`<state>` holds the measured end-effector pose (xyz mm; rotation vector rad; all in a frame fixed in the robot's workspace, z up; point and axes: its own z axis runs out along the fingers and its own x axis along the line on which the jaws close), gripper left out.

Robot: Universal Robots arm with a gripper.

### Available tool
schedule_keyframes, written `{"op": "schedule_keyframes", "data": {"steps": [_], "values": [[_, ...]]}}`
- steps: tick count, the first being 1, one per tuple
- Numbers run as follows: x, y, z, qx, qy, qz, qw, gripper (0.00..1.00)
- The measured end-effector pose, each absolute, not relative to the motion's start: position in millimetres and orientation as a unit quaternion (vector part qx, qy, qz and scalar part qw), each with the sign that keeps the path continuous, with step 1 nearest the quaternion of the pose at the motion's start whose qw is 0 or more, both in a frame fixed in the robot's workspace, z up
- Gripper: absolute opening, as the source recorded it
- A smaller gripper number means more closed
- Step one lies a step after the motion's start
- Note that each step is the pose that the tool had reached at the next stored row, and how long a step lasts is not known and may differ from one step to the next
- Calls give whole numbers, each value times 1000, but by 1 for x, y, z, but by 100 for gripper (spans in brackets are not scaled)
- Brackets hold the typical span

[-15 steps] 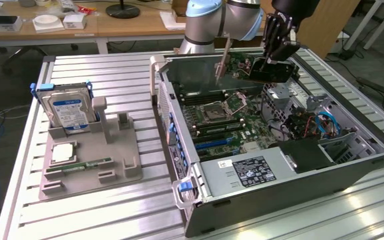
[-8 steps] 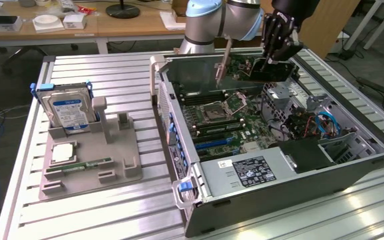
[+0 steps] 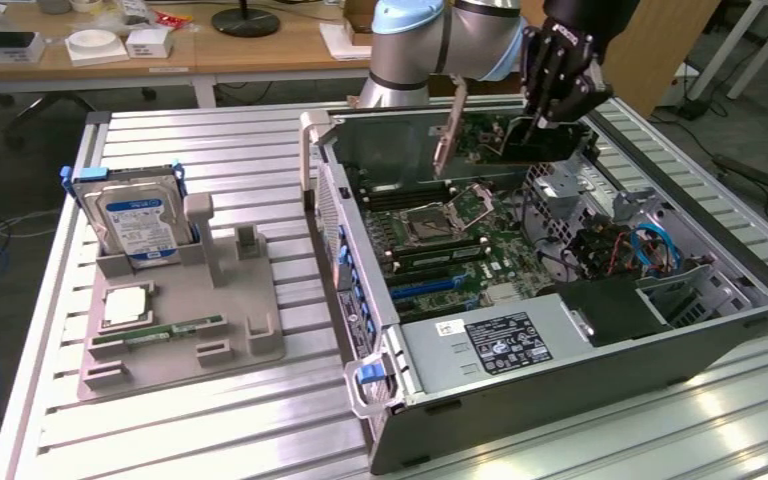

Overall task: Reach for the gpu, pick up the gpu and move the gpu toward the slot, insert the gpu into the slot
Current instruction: 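Insert the gpu into the slot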

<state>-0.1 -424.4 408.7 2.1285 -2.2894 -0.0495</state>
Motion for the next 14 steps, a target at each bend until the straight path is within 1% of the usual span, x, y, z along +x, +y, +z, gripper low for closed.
{"op": "schedule_keyframes", "data": {"steps": [14], "values": [[0, -424, 409, 715, -699, -15, 8, 26]]}}
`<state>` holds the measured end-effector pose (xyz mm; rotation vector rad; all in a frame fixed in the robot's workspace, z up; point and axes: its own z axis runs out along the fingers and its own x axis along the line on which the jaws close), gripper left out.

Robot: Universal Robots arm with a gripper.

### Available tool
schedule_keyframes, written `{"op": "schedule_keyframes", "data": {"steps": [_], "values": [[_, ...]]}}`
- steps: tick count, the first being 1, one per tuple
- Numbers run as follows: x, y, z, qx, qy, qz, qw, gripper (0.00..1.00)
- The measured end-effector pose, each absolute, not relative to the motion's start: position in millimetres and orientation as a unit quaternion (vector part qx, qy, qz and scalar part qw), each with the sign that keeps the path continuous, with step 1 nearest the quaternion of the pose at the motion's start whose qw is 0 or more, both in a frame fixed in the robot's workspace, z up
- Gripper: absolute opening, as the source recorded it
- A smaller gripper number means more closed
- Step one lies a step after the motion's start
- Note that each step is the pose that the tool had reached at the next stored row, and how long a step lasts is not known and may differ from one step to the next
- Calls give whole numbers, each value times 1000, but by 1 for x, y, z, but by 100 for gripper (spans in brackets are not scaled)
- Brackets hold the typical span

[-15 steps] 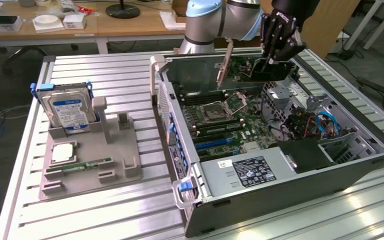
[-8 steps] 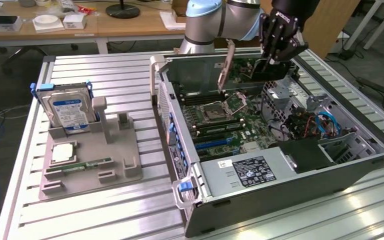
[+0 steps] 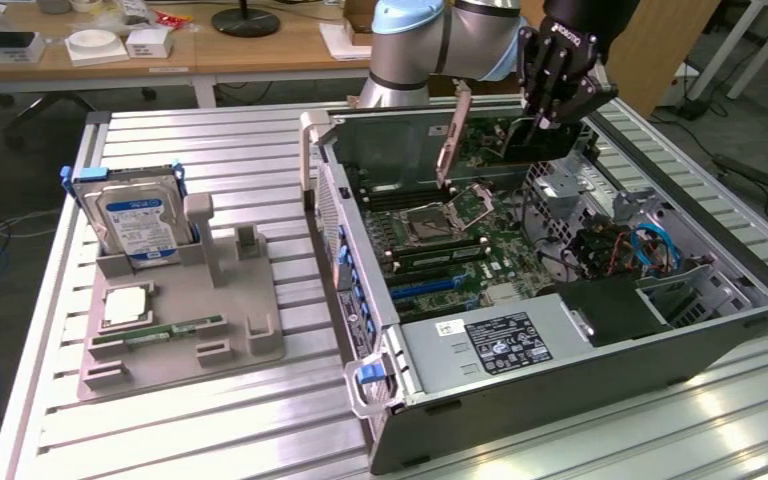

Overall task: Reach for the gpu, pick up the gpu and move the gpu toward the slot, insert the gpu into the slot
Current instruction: 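Insert the gpu into the slot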

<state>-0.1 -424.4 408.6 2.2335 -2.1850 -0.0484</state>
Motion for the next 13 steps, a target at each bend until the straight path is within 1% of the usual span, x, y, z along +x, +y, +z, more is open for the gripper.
{"op": "schedule_keyframes", "data": {"steps": [10, 13], "values": [[0, -424, 409, 717, -697, -14, 7, 26], [-3, -424, 408, 717, -697, -1, -6, 26]]}}
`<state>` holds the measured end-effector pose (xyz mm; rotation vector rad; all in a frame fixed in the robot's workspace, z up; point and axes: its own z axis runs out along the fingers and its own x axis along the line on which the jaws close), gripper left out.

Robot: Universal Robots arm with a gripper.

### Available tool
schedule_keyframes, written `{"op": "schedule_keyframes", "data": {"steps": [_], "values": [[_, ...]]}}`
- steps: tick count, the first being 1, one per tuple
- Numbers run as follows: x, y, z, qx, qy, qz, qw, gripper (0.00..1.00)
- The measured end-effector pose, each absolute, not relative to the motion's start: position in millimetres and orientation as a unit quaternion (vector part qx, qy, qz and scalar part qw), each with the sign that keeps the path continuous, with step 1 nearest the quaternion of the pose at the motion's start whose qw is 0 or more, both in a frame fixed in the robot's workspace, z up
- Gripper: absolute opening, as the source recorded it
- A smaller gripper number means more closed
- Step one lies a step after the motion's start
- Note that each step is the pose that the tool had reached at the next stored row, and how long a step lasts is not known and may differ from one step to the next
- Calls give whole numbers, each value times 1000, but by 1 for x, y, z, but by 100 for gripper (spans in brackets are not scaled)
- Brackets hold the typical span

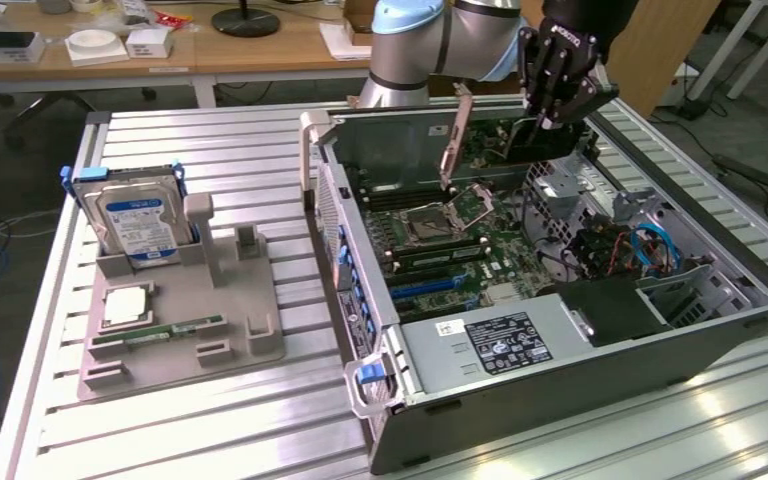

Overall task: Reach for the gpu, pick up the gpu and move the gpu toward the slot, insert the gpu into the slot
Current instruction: 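Insert the gpu into the slot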

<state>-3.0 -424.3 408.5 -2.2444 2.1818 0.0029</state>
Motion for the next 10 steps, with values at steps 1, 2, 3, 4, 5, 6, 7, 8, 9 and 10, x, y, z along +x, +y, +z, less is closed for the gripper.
{"op": "schedule_keyframes", "data": {"steps": [1, 2, 3, 4, 5, 6, 7, 8, 9, 10], "values": [[-3, -424, 408, -717, 697, -2, 9, 26], [-3, -424, 408, -717, 697, -2, 9, 26], [-3, -424, 408, -717, 697, -2, 9, 26], [-3, -424, 408, -717, 697, -2, 9, 26], [-3, -424, 408, -717, 697, -2, 9, 26], [-3, -424, 408, -717, 697, -2, 9, 26], [-3, -424, 409, -716, 698, -2, 9, 26], [-3, -424, 409, -713, 701, -2, 8, 26], [-3, -424, 409, -709, 705, -2, 8, 26], [-3, -424, 409, -709, 706, -2, 8, 26]]}}
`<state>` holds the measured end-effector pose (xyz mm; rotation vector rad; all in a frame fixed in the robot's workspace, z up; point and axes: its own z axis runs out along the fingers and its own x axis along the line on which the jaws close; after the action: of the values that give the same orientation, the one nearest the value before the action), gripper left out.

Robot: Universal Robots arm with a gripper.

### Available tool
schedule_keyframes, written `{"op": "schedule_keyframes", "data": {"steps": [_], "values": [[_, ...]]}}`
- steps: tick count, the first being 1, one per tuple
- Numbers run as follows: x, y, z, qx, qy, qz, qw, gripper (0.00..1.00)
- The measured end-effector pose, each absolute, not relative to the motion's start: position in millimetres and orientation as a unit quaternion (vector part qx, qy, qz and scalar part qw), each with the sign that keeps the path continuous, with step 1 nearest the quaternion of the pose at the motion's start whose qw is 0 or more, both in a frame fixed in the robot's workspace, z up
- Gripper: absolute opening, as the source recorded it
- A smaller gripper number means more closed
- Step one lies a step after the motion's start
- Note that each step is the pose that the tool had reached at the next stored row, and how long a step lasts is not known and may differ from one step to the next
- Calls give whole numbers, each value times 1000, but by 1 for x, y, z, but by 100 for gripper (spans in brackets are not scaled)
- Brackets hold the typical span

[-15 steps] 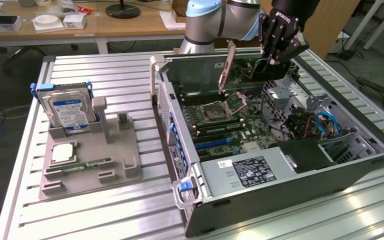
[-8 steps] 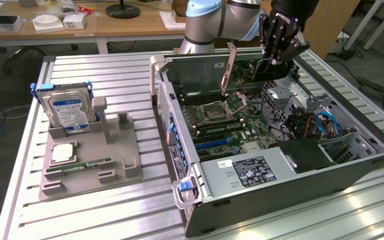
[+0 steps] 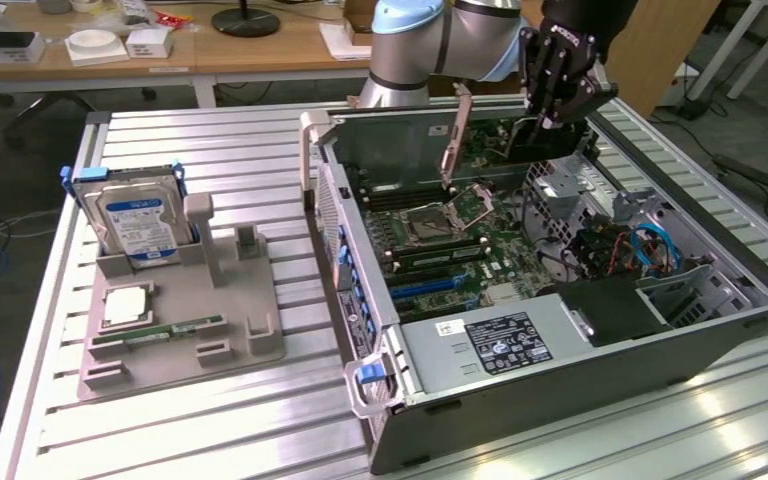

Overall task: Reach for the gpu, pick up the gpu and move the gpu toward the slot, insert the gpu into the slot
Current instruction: 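Insert the gpu into the slot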

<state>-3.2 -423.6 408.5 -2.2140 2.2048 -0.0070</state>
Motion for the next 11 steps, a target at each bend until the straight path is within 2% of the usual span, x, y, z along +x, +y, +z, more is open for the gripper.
{"op": "schedule_keyframes", "data": {"steps": [11], "values": [[-11, -424, 408, -708, 706, -2, 9, 26]]}}
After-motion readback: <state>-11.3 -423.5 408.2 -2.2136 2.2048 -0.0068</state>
